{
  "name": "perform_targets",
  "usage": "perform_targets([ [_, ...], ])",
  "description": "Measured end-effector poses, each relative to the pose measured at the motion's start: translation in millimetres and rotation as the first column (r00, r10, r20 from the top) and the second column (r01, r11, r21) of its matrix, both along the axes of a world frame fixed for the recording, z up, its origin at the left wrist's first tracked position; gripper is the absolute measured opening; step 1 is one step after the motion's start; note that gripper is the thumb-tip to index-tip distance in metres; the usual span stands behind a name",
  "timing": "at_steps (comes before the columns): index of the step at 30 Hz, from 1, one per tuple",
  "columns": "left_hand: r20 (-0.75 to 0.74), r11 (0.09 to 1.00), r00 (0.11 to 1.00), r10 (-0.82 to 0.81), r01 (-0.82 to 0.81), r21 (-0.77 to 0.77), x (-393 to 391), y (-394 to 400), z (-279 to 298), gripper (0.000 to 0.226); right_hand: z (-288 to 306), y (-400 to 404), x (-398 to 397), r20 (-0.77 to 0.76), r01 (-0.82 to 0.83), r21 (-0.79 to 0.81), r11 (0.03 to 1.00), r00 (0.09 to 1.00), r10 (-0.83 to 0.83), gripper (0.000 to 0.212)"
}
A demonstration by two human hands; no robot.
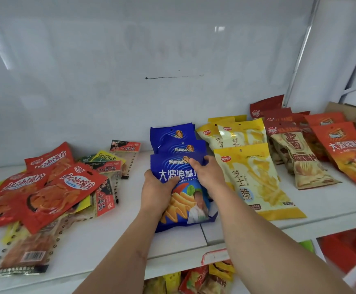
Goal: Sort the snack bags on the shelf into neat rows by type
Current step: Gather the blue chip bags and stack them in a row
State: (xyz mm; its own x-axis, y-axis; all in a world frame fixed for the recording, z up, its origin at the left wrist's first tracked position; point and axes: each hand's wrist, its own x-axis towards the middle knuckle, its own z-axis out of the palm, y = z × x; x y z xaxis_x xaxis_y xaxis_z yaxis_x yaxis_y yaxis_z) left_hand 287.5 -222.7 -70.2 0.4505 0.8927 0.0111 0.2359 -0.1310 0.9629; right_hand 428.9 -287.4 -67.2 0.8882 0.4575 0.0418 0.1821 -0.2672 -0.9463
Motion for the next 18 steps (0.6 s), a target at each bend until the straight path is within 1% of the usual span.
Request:
perform_targets([
  [3, -0.009, 1.000, 1.000, 0.011, -0.011, 0.015, 8.1, 1.3, 0.6, 0.069, -0.7, 5.8, 5.8, 0.028, 0.021, -0.020, 1.000, 0.999, -0.021, 0.062],
  [9, -0.008, 0.999, 0.999, 0.050, -0.050, 0.022, 15.0, 4.0, 1.1, 0.070, 6.1, 14.9, 12.5, 0.101, 0.020, -0.140, 0.990, 0.995, -0.006, 0.064],
  [14, -0.041, 0.999, 0.999, 0.028, -0.027, 0.029, 12.2, 6.4, 8.5, 0.072, 12.4, 15.0, 12.8, 0.154, -0.011, -0.237, 0.972, 0.987, 0.049, 0.062],
  [18, -0.079, 0.999, 0.997, 0.021, -0.018, 0.039, 8.1, 3.9, 14.1, 0.072, 15.3, 16.3, 9.6, 0.190, 0.014, -0.299, 0.954, 0.981, 0.045, 0.060],
])
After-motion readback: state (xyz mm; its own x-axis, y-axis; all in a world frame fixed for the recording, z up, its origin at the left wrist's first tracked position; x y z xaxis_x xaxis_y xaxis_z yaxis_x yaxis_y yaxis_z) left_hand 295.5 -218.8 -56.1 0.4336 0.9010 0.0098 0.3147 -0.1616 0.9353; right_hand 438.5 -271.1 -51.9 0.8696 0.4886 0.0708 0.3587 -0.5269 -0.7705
